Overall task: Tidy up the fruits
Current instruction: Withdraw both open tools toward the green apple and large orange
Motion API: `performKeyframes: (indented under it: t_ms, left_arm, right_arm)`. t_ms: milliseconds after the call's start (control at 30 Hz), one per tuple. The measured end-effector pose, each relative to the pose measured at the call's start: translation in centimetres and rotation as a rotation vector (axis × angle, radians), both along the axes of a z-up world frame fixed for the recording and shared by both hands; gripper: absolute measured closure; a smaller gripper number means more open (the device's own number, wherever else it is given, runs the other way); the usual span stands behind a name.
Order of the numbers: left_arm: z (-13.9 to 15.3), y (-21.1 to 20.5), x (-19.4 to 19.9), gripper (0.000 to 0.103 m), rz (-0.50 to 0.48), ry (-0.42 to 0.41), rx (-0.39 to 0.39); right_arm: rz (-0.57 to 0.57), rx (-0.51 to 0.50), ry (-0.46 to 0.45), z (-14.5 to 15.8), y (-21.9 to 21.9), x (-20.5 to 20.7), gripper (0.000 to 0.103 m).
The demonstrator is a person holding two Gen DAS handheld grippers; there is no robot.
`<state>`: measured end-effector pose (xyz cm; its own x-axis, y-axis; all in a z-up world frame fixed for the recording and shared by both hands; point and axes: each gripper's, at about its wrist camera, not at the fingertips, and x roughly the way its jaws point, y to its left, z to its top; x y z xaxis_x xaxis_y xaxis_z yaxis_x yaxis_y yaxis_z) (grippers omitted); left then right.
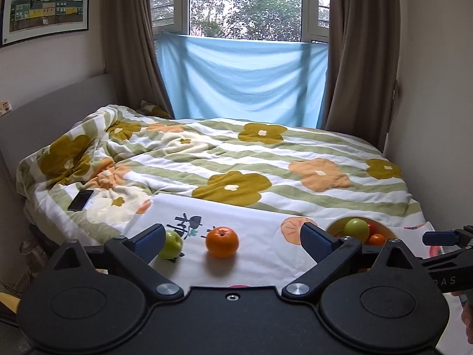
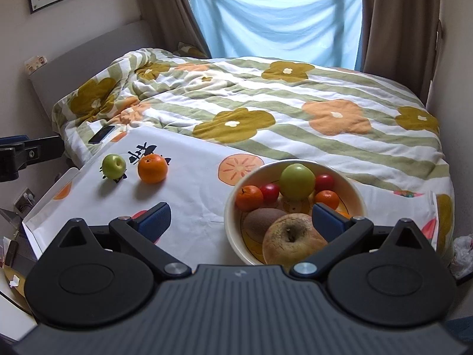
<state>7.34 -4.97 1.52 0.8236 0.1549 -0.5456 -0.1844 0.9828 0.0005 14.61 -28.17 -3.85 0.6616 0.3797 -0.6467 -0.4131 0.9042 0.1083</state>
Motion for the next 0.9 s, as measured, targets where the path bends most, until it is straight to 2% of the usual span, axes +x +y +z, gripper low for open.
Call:
performKeyframes:
  t_ms: [233,467,600,900]
  left_arm:
    - [-0.2,5.0,0.5,0.0,0.024,0.034,0.024]
    - [-2.0,9.9,2.0,0.0,-0.027,0.11,0.097]
    - [-3.4,12.1,3.4,0.0,-0.091,0.133,0.113]
    - [-7.4,15.2,7.9,0.001,-0.317,0.191,0.116]
  right_arm:
    - [-0.004,0.049,0.027,0.6,4.2,0.5,0.0]
    - [-0.068,0.054,0.067,0.1,9.4,0.8,0.0]
    - [-0.112,0.053,0.107,-0.8,12.2,1.5,0.0]
    - [-0.198,0.046,0.15,-4.1,17.6,3.9,0.0]
